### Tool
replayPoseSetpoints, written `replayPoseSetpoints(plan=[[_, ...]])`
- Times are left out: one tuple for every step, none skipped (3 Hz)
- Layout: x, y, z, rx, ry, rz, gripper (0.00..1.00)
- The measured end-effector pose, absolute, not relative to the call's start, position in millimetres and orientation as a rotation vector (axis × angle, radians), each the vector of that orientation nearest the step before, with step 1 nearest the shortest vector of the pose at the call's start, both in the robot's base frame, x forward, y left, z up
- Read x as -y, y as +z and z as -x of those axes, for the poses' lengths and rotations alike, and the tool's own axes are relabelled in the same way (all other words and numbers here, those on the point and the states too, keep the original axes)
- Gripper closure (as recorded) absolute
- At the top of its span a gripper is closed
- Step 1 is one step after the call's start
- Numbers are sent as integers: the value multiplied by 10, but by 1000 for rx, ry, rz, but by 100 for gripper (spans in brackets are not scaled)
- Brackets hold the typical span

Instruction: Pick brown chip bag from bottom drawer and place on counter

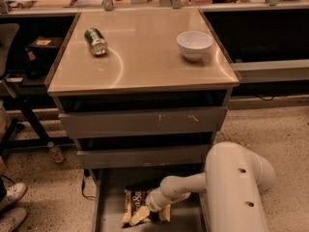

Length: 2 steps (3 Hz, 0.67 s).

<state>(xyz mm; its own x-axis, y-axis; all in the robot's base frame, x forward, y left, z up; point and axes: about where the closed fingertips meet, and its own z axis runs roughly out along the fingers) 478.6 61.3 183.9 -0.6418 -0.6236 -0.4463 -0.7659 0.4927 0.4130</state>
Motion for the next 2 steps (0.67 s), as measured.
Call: replayPoseSetpoints(plan=[[-603, 1653, -4733, -2521, 880, 1173, 0], [-611, 1493, -4654, -2538, 894, 1160, 0]])
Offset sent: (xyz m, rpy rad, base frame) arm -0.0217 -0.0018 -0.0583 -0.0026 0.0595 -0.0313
